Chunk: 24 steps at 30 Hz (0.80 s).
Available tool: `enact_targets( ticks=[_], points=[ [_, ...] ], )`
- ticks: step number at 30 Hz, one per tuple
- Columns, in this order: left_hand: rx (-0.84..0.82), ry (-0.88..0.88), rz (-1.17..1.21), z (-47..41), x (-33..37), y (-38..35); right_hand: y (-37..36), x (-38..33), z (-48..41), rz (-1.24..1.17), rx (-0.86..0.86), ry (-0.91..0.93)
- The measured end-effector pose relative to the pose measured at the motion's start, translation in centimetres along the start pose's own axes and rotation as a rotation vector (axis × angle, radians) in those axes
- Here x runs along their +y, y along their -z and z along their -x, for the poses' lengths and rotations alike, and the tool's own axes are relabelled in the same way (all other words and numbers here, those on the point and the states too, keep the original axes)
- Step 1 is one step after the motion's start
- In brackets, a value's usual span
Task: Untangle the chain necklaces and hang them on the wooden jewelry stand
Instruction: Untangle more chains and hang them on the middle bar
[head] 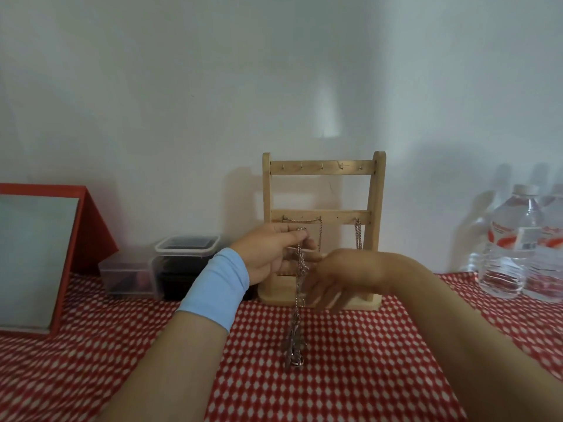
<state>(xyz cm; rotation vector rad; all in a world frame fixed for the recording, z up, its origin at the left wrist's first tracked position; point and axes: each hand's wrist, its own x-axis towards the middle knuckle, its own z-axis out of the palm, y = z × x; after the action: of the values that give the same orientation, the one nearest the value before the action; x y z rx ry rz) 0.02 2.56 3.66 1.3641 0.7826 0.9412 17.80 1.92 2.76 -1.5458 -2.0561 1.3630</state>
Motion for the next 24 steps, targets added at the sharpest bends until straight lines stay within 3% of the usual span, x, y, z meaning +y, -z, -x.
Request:
enact_targets(
  ticks=[3,9,12,14,16,18,21,24],
  points=[
    [0.064,-0.057,0.043,-0.1,0.6,-0.1,-0.3,0.4,-0.5,-0.093,-0.049,0.180],
    [0.199,-0.142,-0.120,0.5,2.0,1.1,0.4,1.5,-0.5,-0.074,-0.152,0.194],
    [0.346,-0.086,-0.418,0.9,2.5,1.7,0.5,1.0,0.0,-0.139,-0.096,0.204],
    [0.376,0.076,-0.735,1.4,2.9,2.1,0.5,0.5,0.1,-0.250,-0.053,0.200],
    [0.302,0.295,-0.926,2.2,3.2,1.7,0.4,0.0,0.2,-0.333,-0.005,0.177],
    [0.179,0.401,-1.017,2.7,3.4,0.9,0.2,-0.5,0.3,-0.388,0.033,0.144],
    [-0.002,0.364,-0.929,3.1,3.5,-1.0,-0.3,-1.4,0.8,-0.480,-0.009,0.138],
    [-0.051,0.366,-0.796,3.1,3.7,-1.7,-0.2,-1.6,1.2,-0.513,-0.034,0.211]
  ],
)
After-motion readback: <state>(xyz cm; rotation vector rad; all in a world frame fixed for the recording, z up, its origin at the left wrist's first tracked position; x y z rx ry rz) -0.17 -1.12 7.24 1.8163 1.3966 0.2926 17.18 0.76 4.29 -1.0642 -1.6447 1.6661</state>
